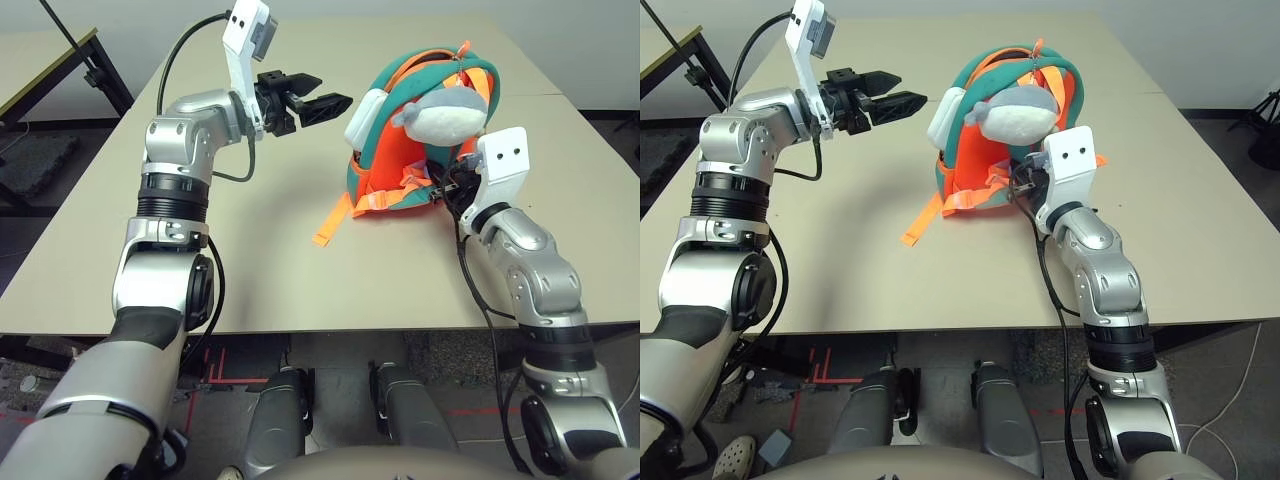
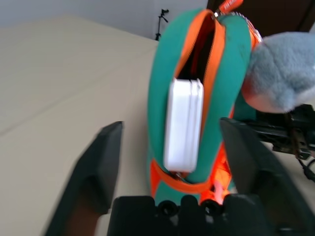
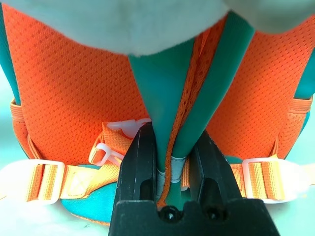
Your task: Put the pencil case into the backpack and zip it.
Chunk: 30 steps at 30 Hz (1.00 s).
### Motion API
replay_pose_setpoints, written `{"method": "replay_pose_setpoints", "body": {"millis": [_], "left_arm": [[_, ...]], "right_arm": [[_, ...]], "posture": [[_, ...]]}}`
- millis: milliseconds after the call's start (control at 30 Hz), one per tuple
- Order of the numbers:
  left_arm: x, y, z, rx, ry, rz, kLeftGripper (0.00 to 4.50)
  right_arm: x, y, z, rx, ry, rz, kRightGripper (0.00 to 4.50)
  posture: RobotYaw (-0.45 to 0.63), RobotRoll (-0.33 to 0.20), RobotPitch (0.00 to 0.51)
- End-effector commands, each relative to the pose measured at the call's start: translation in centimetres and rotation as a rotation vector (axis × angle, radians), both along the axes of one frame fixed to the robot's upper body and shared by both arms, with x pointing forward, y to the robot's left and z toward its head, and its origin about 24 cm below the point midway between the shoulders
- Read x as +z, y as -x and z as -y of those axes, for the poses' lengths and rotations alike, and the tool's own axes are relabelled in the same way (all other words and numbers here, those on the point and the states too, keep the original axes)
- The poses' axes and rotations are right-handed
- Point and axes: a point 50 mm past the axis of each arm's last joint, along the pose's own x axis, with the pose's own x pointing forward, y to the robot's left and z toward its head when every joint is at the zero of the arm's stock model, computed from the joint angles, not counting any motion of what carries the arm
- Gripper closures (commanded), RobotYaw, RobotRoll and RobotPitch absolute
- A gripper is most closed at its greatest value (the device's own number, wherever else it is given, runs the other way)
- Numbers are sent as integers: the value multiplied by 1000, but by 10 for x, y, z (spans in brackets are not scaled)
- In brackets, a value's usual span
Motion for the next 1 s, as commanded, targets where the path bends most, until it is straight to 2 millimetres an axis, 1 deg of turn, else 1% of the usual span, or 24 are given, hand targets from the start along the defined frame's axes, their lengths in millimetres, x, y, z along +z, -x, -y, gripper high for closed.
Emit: {"method": "replay_pose_setpoints", "body": {"millis": [33, 233, 333, 433, 500, 600, 667, 733, 800, 900, 1000], "left_arm": [[-5, 3, 6, -10, -10, -15, 2129], [-12, -1, 12, -4, -17, -32, 4494], [-18, -8, 23, -23, 52, -82, 4500], [-24, -14, 31, -26, 43, -88, 4500], [-28, -18, 42, -44, 63, -109, 4500], [-38, -25, 55, -34, 58, -133, 4500], [-45, -27, 65, -30, 19, -126, 4500], [-50, -27, 77, -44, 1, -124, 4500], [-53, -26, 86, -62, -20, -116, 4500], [-54, -26, 89, -73, -21, -114, 4500], [-48, -28, 82, -64, -6, -89, 4500]], "right_arm": [[-8, 0, -2, 4, 2, -34, 3803], [-7, -1, -2, 3, 1, -34, 3803], [-7, -1, -2, 2, 2, -33, 3803], [-8, -1, -2, 4, 3, -34, 3803], [-8, -2, -3, 5, 3, -33, 3804], [-7, -3, -3, 5, 4, -30, 3804], [-7, -3, -3, 4, 5, -27, 3804], [-7, -3, -3, 3, 5, -25, 3804], [-7, -3, -3, 2, 6, -23, 3804], [-6, -2, -3, -1, 7, -20, 3804], [-6, -1, -1, -7, 8, -18, 3806]], "posture": [[-170, 0, 107], [-173, 0, 105], [-169, 0, 104], [-169, 0, 101], [-174, 0, 98], [-180, 0, 95], [-183, 0, 93], [-190, 0, 91], [-196, 0, 90], [-207, 0, 88], [-207, 0, 87]]}}
